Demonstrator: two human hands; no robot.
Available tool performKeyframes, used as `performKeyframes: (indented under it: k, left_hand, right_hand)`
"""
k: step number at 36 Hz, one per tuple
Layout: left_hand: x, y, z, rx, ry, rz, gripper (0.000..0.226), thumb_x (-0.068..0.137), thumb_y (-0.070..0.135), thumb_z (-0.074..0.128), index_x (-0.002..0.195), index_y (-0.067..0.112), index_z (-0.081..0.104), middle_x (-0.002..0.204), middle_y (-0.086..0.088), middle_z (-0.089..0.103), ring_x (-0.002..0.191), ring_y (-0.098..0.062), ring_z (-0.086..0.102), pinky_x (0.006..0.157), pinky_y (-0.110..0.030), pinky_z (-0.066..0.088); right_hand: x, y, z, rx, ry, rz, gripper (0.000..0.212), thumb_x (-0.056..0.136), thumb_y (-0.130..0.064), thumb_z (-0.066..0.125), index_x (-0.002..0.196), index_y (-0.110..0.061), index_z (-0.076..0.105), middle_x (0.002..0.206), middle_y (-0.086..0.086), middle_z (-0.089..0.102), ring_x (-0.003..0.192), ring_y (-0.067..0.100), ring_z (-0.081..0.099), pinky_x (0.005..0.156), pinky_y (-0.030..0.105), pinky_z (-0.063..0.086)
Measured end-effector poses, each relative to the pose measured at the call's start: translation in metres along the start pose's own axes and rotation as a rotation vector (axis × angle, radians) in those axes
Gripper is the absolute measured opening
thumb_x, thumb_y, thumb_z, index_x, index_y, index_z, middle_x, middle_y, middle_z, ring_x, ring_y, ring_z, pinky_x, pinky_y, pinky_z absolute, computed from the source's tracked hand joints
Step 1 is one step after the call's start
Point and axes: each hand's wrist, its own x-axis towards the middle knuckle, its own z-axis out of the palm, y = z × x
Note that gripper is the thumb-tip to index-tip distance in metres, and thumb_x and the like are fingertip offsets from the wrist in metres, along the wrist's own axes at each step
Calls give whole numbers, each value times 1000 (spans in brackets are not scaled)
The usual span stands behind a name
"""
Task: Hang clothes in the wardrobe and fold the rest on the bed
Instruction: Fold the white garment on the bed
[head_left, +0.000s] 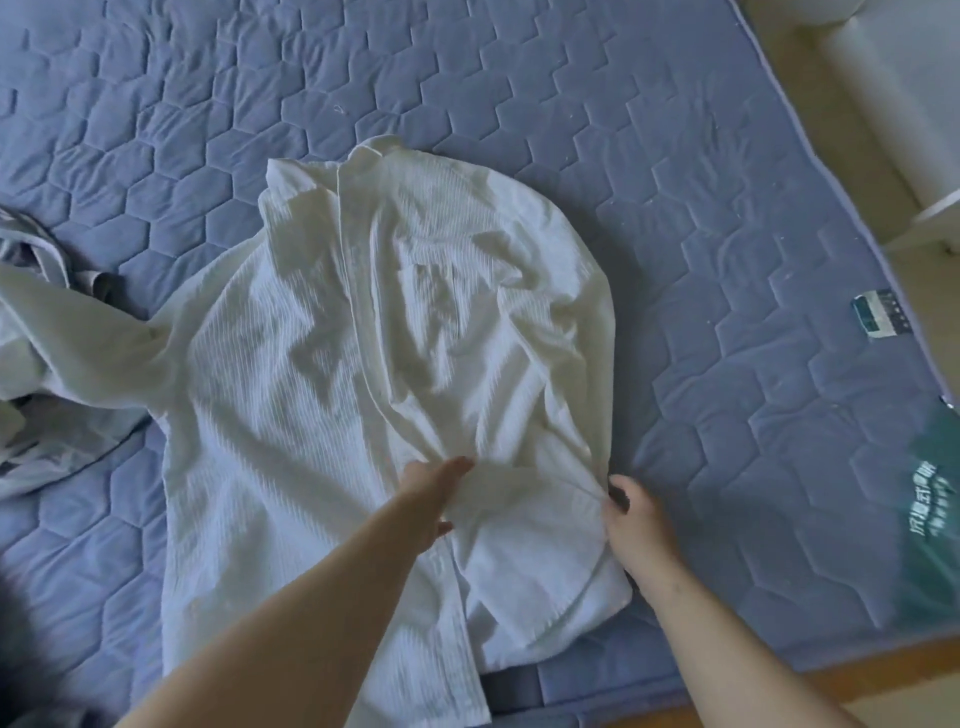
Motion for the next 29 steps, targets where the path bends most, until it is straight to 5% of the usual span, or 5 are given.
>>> performKeyframes:
  k: [3, 10, 19, 25, 29]
  left_hand:
    - [0, 0, -4, -37, -55, -56, 15, 92, 9, 44, 103, 3, 51, 81, -10, 54, 69, -23, 54, 54, -33, 51]
    - [-4, -8, -40, -214, 73, -20, 19, 89, 5, 40, 72, 6, 47, 65, -9, 43, 56, -22, 44, 46, -28, 43]
    - [-16, -48, -38, 163, -25, -222, 7, 85, 3, 47, 79, 4, 50, 78, -10, 57, 73, -22, 56, 80, -37, 46]
    - [-14, -59, -36, 67, 6, -181, 9, 90, -1, 43, 86, 0, 50, 70, -14, 55, 64, -24, 54, 54, -37, 49]
    - [-22, -62, -36, 32, -110, -190, 22, 90, 29, 58, 91, 8, 50, 89, -14, 59, 74, -27, 57, 60, -38, 47]
  right_hand:
    - [-9, 6, -3, 129, -74, -34, 17, 94, -10, 53, 108, -10, 61, 96, 5, 60, 87, 19, 54, 68, 25, 40]
    - [-36, 13, -12, 302, 13, -72, 20, 95, -10, 50, 84, -20, 64, 82, -4, 65, 75, 13, 58, 59, 20, 42]
    - [-44, 25, -3, 367, -360, 40, 49, 88, 7, 45, 117, -33, 43, 106, -11, 56, 92, 1, 54, 65, 18, 44]
    - [-45, 25, 19, 395, -536, 120, 55, 88, 9, 43, 106, -43, 45, 110, 0, 62, 101, 22, 60, 82, 39, 52]
    - [-48, 23, 36, 330, -512, 137, 40, 93, -12, 50, 122, -39, 44, 107, -4, 64, 95, 18, 61, 71, 27, 48]
